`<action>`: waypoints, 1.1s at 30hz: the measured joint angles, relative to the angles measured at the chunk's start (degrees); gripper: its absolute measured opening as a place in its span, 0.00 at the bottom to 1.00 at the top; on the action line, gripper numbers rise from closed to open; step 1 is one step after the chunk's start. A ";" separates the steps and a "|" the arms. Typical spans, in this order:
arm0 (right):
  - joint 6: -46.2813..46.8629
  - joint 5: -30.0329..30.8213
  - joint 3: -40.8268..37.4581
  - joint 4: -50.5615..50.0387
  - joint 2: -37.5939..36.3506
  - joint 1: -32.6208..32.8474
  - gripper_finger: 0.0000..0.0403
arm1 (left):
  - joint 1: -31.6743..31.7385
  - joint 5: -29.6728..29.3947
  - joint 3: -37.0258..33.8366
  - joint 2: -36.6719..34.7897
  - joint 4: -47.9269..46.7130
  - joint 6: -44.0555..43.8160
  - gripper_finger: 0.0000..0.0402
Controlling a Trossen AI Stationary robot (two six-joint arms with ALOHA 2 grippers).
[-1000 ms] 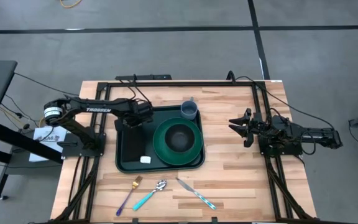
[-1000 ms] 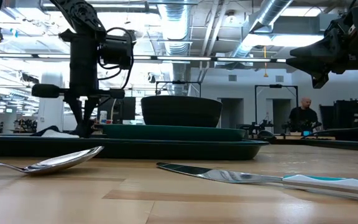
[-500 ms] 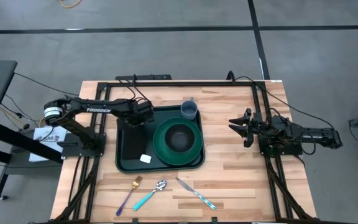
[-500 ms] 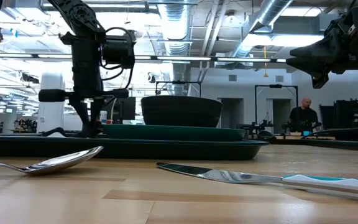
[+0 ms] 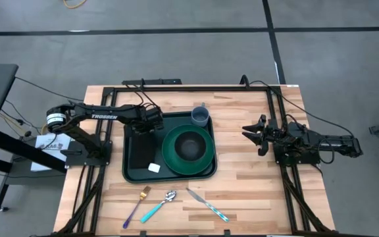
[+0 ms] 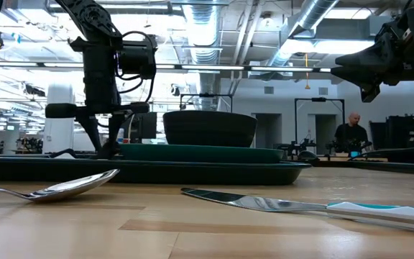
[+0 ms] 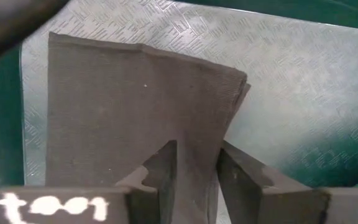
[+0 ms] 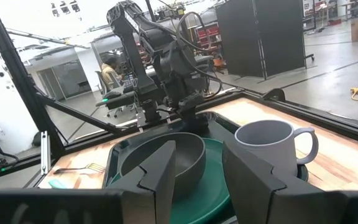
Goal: Set up tray
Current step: Put the napkin on the black tray to the left of the green plate, then put the violet fork on the black tray on top of the napkin
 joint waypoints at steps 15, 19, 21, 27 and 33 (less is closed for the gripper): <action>0.00 -0.01 -0.01 0.00 -0.01 0.00 0.30 | 0.00 1.92 0.00 -0.71 8.15 8.62 0.27; 0.00 0.01 -0.01 0.00 0.01 0.00 0.30 | -0.02 -0.28 0.00 -2.61 9.87 12.36 0.27; -0.01 -0.01 0.00 0.00 -0.01 0.00 0.30 | -0.02 -2.05 0.00 -4.05 9.94 14.19 0.27; 0.02 -0.02 0.01 0.00 -0.02 0.00 0.30 | -0.13 -3.00 0.00 -9.24 10.05 24.28 0.27; -0.01 0.01 0.01 0.00 -0.02 0.00 0.30 | -2.75 -0.90 0.00 -15.99 10.79 33.64 0.27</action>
